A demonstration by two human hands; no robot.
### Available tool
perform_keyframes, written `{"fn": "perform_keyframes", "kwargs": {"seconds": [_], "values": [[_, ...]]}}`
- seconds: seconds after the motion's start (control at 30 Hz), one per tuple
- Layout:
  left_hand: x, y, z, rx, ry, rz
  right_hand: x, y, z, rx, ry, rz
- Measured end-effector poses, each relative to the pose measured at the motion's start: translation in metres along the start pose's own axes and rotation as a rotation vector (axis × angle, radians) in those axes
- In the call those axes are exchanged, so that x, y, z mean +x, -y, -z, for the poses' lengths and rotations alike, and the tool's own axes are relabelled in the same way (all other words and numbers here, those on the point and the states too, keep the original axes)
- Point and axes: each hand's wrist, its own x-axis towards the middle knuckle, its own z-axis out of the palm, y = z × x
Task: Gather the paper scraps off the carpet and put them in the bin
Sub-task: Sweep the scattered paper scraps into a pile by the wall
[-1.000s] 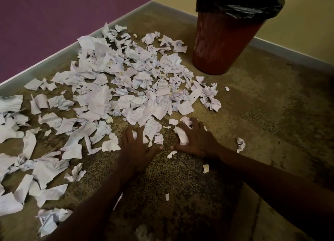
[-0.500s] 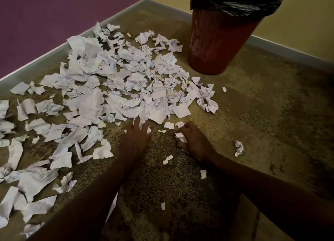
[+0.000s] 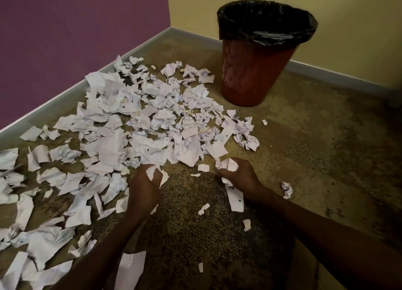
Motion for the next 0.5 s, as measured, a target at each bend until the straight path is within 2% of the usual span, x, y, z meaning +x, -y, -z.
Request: {"fn": "perform_keyframes", "kwargs": {"seconds": [0.1, 0.17, 0.27, 0.4, 0.5], "values": [[0.011, -0.007, 0.005, -0.136, 0.032, 0.111, 0.000, 0.018, 0.002, 0.256, 0.016, -0.137], [0.015, -0.015, 0.008, -0.280, 0.062, 0.245, -0.002, 0.030, 0.004, 0.392, 0.058, -0.180], [0.020, -0.033, 0.011, -0.416, 0.086, 0.418, -0.004, 0.050, 0.007, 0.511, 0.098, -0.241], [0.035, -0.065, 0.019, -0.664, 0.205, 0.649, -0.002, 0.078, 0.018, 0.572, 0.113, -0.213], [0.040, -0.098, 0.025, -0.903, 0.286, 0.690, 0.005, 0.100, 0.029, 0.673, 0.125, -0.166]]}}
